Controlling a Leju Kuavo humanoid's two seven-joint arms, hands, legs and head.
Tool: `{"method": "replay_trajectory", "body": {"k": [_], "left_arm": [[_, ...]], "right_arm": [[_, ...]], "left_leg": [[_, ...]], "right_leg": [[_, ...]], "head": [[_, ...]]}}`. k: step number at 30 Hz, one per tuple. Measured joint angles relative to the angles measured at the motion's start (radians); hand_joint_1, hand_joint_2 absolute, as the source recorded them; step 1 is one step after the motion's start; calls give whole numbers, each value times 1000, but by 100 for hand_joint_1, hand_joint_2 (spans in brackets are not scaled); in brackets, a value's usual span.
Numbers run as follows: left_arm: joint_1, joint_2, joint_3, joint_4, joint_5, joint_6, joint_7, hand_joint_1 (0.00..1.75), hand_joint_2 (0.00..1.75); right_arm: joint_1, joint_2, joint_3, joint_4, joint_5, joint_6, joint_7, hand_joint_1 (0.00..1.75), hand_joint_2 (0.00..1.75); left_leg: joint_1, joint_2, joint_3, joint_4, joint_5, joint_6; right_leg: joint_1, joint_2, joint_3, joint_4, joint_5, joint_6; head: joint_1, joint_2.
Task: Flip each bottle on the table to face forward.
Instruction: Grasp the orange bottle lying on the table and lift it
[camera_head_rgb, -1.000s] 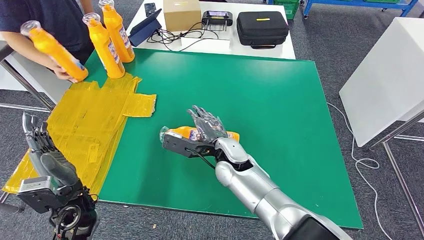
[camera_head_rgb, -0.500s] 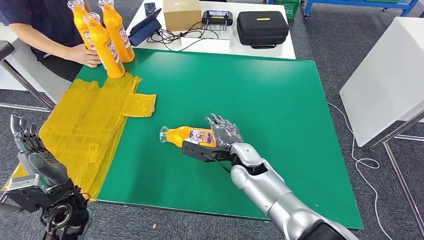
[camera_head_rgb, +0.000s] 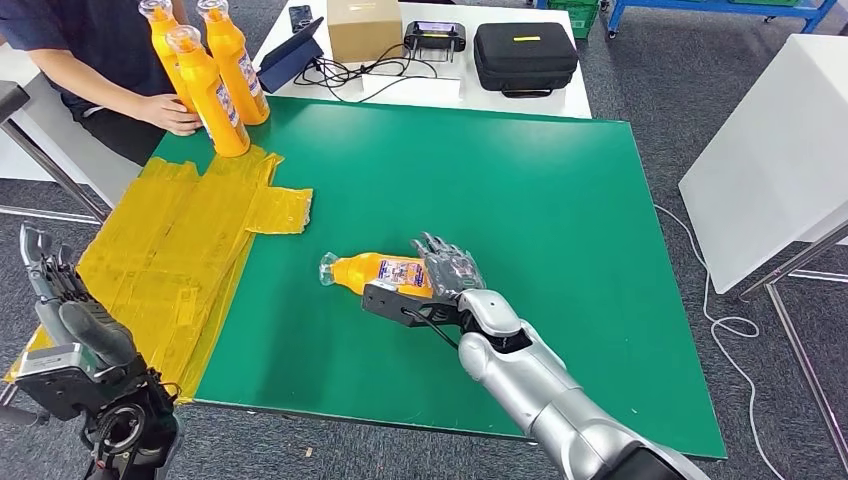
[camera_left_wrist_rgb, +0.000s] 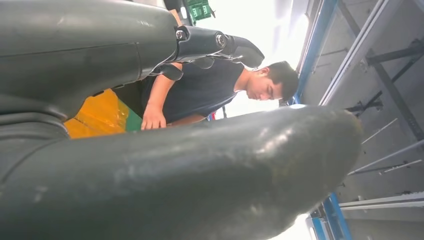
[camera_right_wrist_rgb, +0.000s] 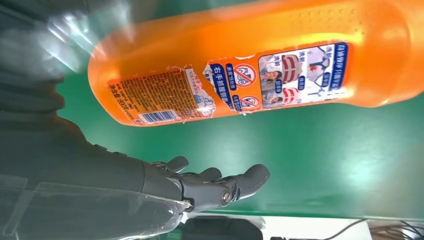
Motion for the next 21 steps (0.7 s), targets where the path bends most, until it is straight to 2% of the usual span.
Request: {"method": "replay_trajectory", "body": {"k": [8,13,17,18,21], "left_arm": [[-33,-2,-11,8,-18,7,13,0,0],[-35,-10,-12,10,-22,7,13,0,0],[-35,-18,-12,10,-23,7,13,0,0],[-35,-20,-13,10,-22,6,13,0,0],[-35,-25,-13,10,-22,6,13,0,0]], "right_arm": [[-21,32,-76,140,92,2,5,0,175],[-40,41,-92,233,203,28,55,2,175],[-56,45,-106,288,244,40,62,169,175],[-57,46,-111,298,249,42,60,175,175],[-61,45,-123,318,255,46,50,175,175]], "left_leg": [[0,0,0,0,0,0],[0,0,0,0,0,0],[0,0,2,0,0,0],[0,0,2,0,0,0],[0,0,5,0,0,0]], "right_leg": [[0,0,0,0,0,0],[0,0,0,0,0,0],[0,0,1,0,0,0],[0,0,2,-1,0,0],[0,0,3,-1,0,0]], "head": [[0,0],[0,0],[0,0],[0,0],[0,0]]}}
